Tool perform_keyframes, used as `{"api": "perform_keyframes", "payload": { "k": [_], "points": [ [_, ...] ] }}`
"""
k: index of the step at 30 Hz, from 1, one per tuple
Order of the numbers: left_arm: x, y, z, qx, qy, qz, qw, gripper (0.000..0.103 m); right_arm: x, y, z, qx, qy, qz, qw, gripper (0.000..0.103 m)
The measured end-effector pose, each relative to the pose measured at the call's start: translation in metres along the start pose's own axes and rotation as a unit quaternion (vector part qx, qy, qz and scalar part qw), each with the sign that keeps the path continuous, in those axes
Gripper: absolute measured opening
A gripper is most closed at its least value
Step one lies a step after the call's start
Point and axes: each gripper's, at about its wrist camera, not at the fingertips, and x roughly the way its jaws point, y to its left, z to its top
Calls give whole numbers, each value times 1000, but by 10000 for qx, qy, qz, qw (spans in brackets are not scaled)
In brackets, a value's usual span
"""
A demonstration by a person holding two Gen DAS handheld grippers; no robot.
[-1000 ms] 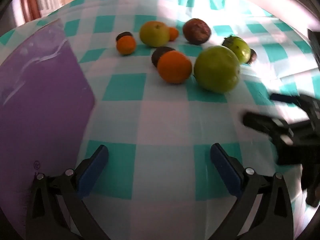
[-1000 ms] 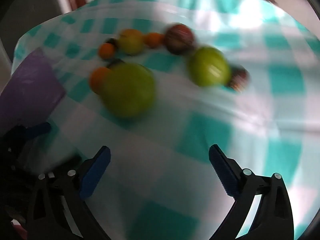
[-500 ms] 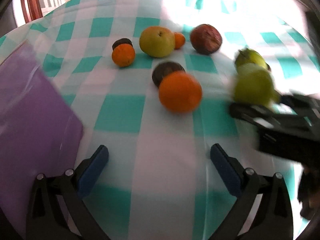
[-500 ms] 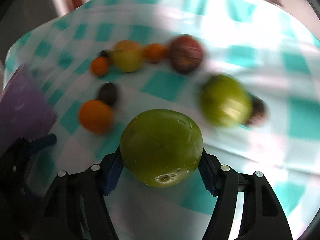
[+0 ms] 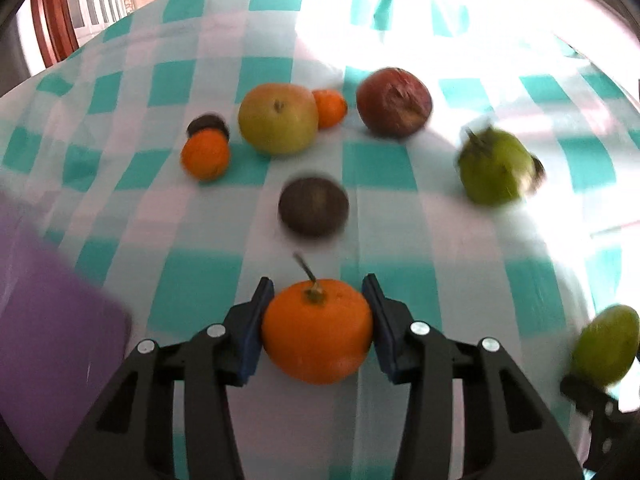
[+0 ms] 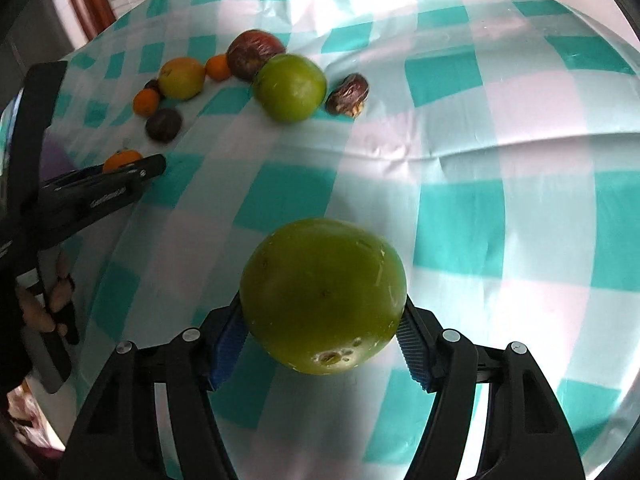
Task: Organize fruits
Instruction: 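Grasp an orange with the left tool while the right tool grasps a green apple, then carry the orange and green apple over the purple-rimmed box with both tools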
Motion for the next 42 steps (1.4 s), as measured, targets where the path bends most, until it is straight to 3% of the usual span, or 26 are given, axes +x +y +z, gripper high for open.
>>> {"api": "perform_keyframes", "payload": {
  "k": [7,14,20,24,27,33,37,40,41,42],
  "points": [
    [-68,7,-70,-387,201,-419,9982,46,-30,5,-21,-138,262,516,9982,65],
    [-170,29,-92,-914,-372,-496,9939,46,-73,37,-23,-349,-48,1286,9911,65],
    [-239,83,-80,-1423,-1044,-153,9842,46,-112,106,0,-1180,-413,1936,9731,65],
    [-250,131,-59,-1375,-966,415,9849,46,-135,152,23,-1692,-613,2228,9581,66],
    [-235,174,-49,-1354,-593,712,9864,46,-143,198,46,-2055,-707,2324,9480,66],
    [-172,256,-42,-1082,749,858,9876,46,-115,311,79,-2565,-189,2170,9417,66],
    [-126,291,-48,-789,1501,686,9831,46,-71,381,76,-3198,496,1370,9362,66],
    [-106,304,-56,-780,1833,566,9783,46,-30,390,73,-3022,1102,1100,9404,66],
    [-95,308,-59,-747,2014,426,9757,46,-15,391,72,-2990,1341,894,9406,66],
    [-91,310,-61,-733,2089,378,9744,46,-11,398,69,-3229,1300,586,9356,66]
  ]
}}
